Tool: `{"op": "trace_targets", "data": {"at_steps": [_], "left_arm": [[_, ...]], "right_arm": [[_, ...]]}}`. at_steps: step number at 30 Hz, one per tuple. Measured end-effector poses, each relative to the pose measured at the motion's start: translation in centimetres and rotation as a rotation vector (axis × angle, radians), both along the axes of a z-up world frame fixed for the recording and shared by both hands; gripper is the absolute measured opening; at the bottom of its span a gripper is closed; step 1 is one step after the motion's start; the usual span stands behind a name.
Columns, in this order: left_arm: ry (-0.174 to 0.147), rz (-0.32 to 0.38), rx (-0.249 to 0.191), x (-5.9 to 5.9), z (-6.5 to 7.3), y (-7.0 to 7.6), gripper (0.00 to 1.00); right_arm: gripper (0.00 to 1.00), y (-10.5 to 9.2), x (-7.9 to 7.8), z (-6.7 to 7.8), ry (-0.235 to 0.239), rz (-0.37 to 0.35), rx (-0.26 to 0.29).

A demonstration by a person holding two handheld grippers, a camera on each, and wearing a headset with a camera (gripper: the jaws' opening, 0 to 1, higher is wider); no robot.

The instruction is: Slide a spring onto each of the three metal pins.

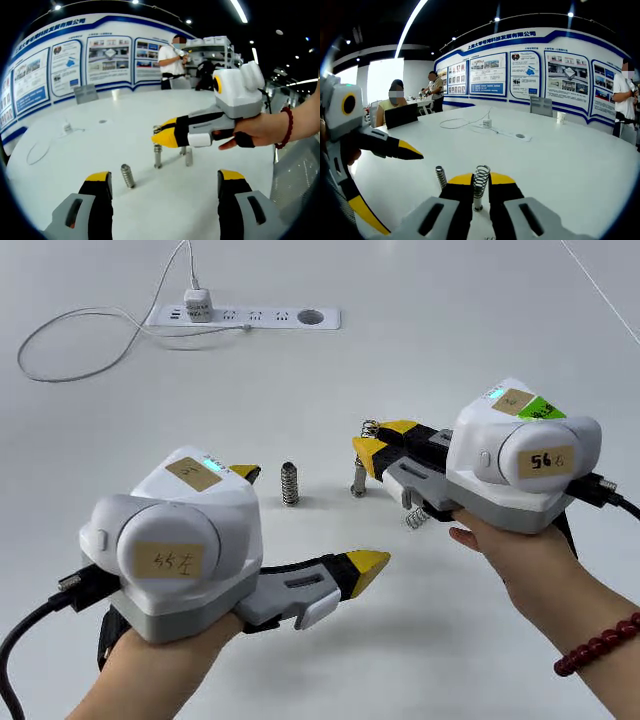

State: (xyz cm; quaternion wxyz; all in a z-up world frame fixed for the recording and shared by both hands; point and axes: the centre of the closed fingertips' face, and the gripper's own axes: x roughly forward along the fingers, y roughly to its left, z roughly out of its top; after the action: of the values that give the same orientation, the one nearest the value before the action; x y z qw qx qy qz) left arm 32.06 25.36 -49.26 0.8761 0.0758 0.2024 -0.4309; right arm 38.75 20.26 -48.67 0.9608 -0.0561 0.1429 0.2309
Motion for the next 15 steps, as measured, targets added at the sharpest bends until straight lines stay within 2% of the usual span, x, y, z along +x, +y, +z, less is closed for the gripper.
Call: {"op": "trace_targets", "data": {"at_steps": [7, 10, 15], "left_arm": [[0.006, 0.002, 0.007, -0.1, -0.2, 0.2, 0.87], [0.009, 0.001, 0.01, -0.1, -0.3, 0.2, 0.87], [0.008, 0.003, 0.013, 0.0, -0.4, 0.3, 0.87]], "right_arm": [[0.12, 0.2, -0.2, -0.7, -0.01, 0.013, -0.076], [0.12, 0.3, -0.4, -1.5, 0.002, 0.02, -0.115], [0.12, 0.3, -0.4, -2.0, 0.017, 0.017, -0.115]]}}
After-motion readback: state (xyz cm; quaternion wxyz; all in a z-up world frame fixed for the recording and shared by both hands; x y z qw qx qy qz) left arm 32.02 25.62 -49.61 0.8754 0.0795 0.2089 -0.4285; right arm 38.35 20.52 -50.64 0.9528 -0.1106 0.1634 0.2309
